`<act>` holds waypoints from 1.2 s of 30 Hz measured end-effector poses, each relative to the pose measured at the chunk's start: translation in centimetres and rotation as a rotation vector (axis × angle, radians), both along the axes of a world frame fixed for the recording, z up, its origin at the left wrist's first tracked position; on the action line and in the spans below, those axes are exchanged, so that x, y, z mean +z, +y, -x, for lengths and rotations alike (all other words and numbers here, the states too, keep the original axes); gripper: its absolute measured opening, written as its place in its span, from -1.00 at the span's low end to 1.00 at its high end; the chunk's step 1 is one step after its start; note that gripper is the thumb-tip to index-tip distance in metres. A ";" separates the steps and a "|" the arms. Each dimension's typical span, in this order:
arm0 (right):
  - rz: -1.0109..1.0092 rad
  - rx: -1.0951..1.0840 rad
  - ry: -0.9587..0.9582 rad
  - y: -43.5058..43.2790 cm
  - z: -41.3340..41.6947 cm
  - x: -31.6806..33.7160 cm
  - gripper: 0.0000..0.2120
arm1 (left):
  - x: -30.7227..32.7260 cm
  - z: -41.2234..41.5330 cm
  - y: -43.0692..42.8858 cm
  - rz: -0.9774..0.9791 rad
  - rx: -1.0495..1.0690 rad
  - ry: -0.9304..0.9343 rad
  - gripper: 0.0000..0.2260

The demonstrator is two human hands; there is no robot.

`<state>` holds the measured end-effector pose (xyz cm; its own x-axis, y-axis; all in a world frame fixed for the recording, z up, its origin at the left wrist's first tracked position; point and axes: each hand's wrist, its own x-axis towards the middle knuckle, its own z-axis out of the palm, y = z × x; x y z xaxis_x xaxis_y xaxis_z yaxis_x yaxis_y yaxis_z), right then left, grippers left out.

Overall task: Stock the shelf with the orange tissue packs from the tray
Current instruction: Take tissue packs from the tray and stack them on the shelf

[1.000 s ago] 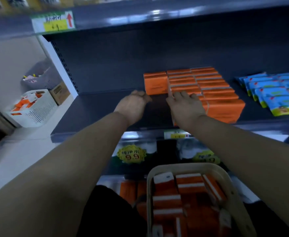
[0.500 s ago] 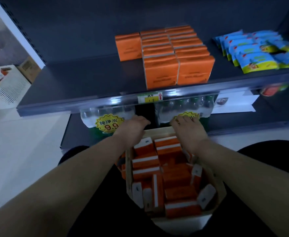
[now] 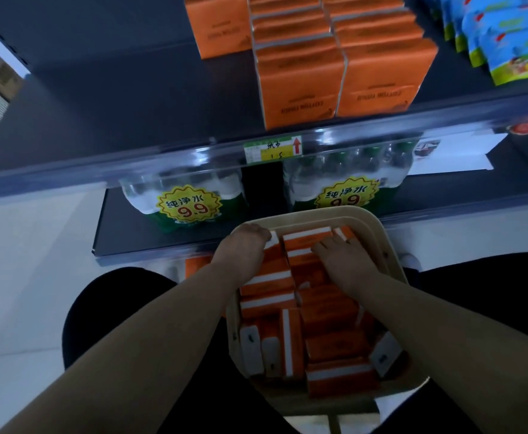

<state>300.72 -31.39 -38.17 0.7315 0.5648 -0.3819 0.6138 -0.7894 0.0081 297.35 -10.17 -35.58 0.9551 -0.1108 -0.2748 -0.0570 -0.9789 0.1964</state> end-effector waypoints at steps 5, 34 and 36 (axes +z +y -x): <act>0.001 -0.045 0.043 1.2 -0.6 -1.1 -0.42 | -0.6 -0.1 0.5 0.025 0.042 0.019 -0.63; -0.365 -0.422 0.062 -3.5 0.8 0.0 -0.50 | -3.5 -0.1 -1.1 -0.164 -0.167 0.338 -0.72; -0.406 -0.416 0.059 -3.7 0.8 0.4 -0.53 | -4.0 -0.2 -1.0 -0.209 -0.165 0.295 -0.69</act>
<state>299.93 -35.07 -37.78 0.9072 0.3445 -0.2414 0.2422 -0.8969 -0.3699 297.53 -11.13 -39.54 0.8058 -0.1685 -0.5677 -0.1876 -0.9819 0.0251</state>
